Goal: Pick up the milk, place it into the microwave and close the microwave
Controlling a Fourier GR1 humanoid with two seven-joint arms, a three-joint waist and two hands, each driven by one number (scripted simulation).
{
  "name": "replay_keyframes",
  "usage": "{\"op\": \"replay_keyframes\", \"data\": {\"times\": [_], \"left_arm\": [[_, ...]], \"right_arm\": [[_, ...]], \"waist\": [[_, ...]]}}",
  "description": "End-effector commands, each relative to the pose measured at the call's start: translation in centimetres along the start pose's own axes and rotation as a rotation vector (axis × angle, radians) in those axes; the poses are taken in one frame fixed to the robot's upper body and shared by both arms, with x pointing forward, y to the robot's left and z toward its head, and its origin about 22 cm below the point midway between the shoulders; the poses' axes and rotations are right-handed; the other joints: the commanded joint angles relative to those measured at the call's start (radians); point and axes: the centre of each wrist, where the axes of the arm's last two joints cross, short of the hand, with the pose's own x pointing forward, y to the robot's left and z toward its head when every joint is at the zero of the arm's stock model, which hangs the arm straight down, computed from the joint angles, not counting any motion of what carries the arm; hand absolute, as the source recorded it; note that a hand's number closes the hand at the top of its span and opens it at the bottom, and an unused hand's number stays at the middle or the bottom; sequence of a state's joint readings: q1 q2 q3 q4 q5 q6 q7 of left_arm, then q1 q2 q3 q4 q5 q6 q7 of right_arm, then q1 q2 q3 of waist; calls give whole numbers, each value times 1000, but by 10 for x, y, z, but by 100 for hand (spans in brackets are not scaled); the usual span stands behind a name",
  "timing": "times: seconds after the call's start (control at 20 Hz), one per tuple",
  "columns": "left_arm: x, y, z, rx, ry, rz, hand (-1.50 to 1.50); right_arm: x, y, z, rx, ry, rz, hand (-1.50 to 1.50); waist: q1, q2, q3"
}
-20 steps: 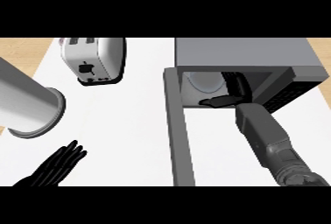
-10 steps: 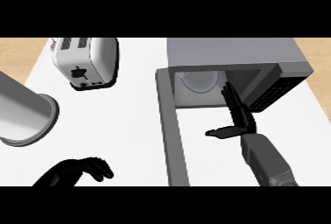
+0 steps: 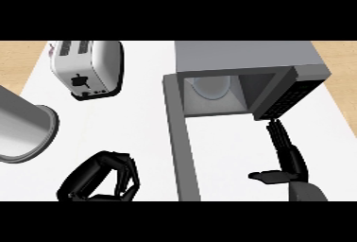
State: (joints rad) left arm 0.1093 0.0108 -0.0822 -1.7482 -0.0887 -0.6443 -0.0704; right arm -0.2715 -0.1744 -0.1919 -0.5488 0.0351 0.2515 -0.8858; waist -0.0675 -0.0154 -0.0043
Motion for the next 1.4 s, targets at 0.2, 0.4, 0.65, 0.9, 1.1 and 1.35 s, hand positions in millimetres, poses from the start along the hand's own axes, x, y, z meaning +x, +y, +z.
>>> {"op": "replay_keyframes", "data": {"times": [0.2, 0.4, 0.65, 0.9, 1.1, 1.35], "left_arm": [[-29, -25, -51, -105, 19, -57, 150], [-35, -48, -63, -84, -39, -137, 150], [-48, -91, -87, -174, -44, -85, 150], [-63, -127, -94, -232, 50, -76, 150], [-51, -154, -110, -222, 34, -98, 150], [-43, -164, -127, -178, 42, -119, 150]], "right_arm": [[28, -49, 77, -14, -54, -18, -150], [51, -54, 97, -7, -88, -80, -150], [96, -63, 104, 44, -181, -49, -150], [130, -63, 98, 135, -237, -131, -150], [148, -49, 101, 189, -223, -151, -150], [172, -39, 88, 243, -260, -179, -150]], "waist": [[12, 10, 0], [16, 10, 0], [9, 14, 0], [-1, 17, 0], [-11, 20, 0], [-31, 25, 0]]}}
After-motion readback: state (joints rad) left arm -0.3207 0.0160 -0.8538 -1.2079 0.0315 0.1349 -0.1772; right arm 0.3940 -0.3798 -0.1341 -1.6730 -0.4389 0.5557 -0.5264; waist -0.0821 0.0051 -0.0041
